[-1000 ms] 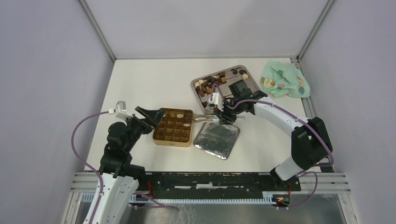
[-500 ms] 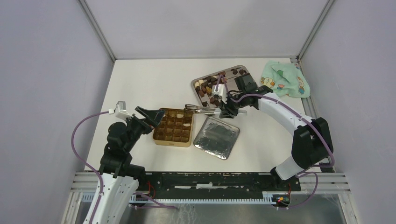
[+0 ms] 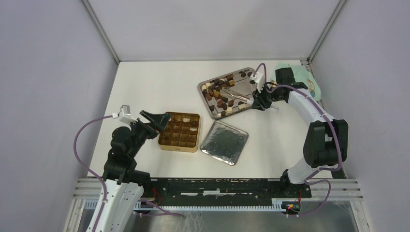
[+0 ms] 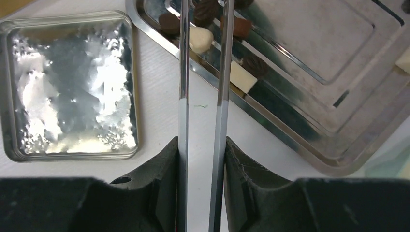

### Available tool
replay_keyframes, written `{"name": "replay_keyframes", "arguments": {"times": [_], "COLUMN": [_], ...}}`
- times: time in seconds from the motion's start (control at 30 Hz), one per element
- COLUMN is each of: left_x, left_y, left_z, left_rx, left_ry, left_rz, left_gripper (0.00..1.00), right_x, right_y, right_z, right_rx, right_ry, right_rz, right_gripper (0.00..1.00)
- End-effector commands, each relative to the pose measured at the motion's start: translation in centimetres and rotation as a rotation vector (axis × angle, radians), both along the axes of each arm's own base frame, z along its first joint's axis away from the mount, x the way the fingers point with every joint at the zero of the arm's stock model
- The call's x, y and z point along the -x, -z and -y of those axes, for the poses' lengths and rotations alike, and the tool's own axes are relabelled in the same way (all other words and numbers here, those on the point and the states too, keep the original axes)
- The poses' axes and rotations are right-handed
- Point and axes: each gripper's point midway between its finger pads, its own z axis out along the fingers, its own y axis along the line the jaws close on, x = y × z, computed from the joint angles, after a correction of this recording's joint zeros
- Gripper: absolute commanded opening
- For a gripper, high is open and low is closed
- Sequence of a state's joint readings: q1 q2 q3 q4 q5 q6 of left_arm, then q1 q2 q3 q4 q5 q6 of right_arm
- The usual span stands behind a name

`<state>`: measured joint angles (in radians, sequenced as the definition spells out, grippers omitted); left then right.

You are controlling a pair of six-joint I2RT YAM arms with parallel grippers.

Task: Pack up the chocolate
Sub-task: Pick up the fake chocolate from the plate.

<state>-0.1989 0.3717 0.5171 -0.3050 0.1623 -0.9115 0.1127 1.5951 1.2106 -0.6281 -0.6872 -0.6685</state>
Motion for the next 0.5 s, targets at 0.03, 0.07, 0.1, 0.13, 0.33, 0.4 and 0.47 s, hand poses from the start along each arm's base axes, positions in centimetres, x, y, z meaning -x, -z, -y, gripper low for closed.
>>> {"name": "replay_keyframes", "arguments": {"times": [0.03, 0.07, 0.1, 0.13, 0.33, 0.4, 0.47], "left_x": [-0.1, -0.1, -0.1, -0.1, -0.4, -0.5, -0.7], "left_y": [-0.5, -0.5, -0.5, -0.4, -0.2, -0.2, -0.2], "left_z": [0.1, 0.1, 0.1, 0.1, 0.3, 0.4, 0.5], "left_rx": [0.042, 0.041, 0.041, 0.041, 0.046, 0.046, 0.044], "left_ry": [-0.009, -0.009, -0.010, -0.009, -0.002, 0.001, 0.005], "left_rz": [0.007, 0.006, 0.005, 0.002, 0.000, -0.002, -0.005], "left_gripper": [0.98, 0.98, 0.98, 0.98, 0.98, 0.98, 0.98], "right_x": [-2.1, -2.1, -2.2, -2.2, -2.3, -2.5, -2.8], "right_y": [-0.3, -0.1, 0.1, 0.3, 1.6, 1.7, 1.8], "right_z": [3.7, 4.5, 5.2, 6.2, 9.0, 9.1, 8.9], "right_rx": [0.052, 0.061, 0.073, 0.083, 0.144, 0.145, 0.132], "right_ry": [0.049, 0.059, 0.065, 0.082, 0.118, 0.119, 0.121], "right_rz": [0.030, 0.022, 0.019, 0.008, -0.001, -0.005, -0.007], "right_gripper": [0.39, 0.39, 0.39, 0.38, 0.38, 0.38, 0.39]}}
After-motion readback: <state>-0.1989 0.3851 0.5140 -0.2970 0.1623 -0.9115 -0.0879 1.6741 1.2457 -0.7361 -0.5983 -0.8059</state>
